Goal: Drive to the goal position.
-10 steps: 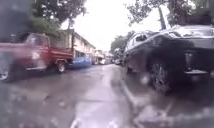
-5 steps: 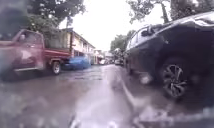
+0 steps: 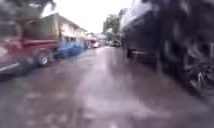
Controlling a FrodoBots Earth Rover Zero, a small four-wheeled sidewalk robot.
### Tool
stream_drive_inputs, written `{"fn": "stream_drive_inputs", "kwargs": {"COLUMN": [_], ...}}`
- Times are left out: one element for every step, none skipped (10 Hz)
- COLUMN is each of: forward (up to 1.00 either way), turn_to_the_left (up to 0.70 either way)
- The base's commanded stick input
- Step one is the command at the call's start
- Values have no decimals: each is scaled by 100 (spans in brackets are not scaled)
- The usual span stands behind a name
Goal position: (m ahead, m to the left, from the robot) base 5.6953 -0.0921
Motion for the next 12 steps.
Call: {"fn": "stream_drive_inputs", "kwargs": {"forward": [100,100,100,100,100,100,100,100,100,100,100,100], "turn_to_the_left": [0,0,0,0,0,6,27,26,0,0,7,27]}}
